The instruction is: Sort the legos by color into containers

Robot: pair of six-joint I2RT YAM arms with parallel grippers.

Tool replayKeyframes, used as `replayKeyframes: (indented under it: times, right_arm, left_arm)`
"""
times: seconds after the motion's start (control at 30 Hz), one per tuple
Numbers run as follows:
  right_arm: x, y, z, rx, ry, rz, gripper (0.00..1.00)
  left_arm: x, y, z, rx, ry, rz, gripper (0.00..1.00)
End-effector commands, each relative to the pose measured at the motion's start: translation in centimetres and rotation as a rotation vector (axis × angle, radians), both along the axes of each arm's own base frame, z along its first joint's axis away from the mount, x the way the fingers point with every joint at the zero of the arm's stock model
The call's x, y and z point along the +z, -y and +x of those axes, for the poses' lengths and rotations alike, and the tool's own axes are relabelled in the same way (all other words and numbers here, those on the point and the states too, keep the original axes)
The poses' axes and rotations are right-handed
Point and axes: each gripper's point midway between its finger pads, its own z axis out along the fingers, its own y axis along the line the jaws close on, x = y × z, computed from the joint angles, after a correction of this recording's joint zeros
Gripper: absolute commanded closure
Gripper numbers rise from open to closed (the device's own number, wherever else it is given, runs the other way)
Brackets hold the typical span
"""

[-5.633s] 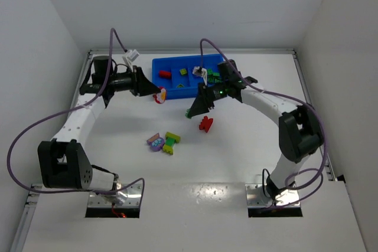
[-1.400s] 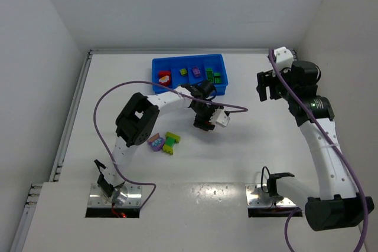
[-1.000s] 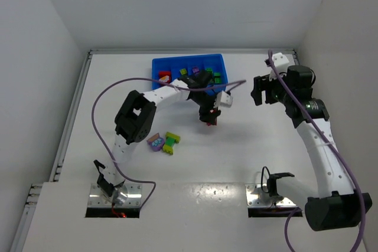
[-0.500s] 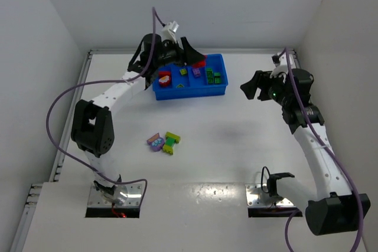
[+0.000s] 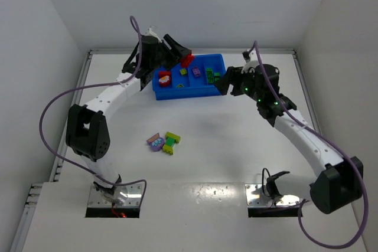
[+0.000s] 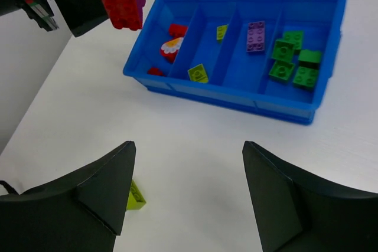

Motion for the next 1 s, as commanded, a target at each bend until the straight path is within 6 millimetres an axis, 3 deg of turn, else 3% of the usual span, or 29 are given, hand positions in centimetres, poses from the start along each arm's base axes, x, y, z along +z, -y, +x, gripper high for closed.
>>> replayKeyframes:
  times: [0.0,0.07,0.1,0.2,0.27,0.3,0.5,0.57,0.7,0.97]
  right_arm:
    - [4.7,-2.2,1.8,-0.035,0.115,0.107,0.27]
    - [3.8,-4.0,2.1,-0.026,0.072,0.154,0.27]
    - [4.9,-4.7,2.4,-0.016,0.100,0.187,0.27]
    - [5.4,-7.5,2.6,0.057,0.129,0.227,0.27]
    - [7.6,-8.8,3.0,0.088,0.181,0.281,0.27]
    - [7.0,-9.3,3.7,0.096,0.167,0.287,0.27]
    - [8.8,-12.9,3.9,0.208,0.191,0.344,0.27]
    - [9.1,-13.6,3.9,0.227,0.193,0.347,0.27]
    - [7.1,-14.3,4.5,0.220,0.147,0.327,0.27]
    - [6.2,-14.3,5.9,0.186,0.153,0.281,0.27]
  left_arm:
    - [4.5,-1.8,-0.8,0.108,0.042,-0.059,0.97]
    - [4.1,-1.7,-0.9,0.115,0.020,-0.078,0.97]
    - [4.7,-1.6,-1.2,0.110,0.021,-0.099,0.97]
    - [3.9,-1.0,-1.7,0.090,-0.035,-0.150,0.97]
    - [4.1,-1.2,-1.6,0.090,-0.043,-0.185,0.97]
    - [3.7,-1.1,-1.7,0.084,-0.058,-0.192,0.97]
    - [3.3,-1.2,-1.9,0.066,-0.090,-0.237,0.98]
    - [3.6,-1.2,-1.8,0.065,-0.078,-0.242,0.98]
    - [3.4,-1.3,-1.8,0.054,-0.086,-0.254,1.00]
    - [4.1,-1.6,-2.3,0.041,-0.071,-0.264,1.00]
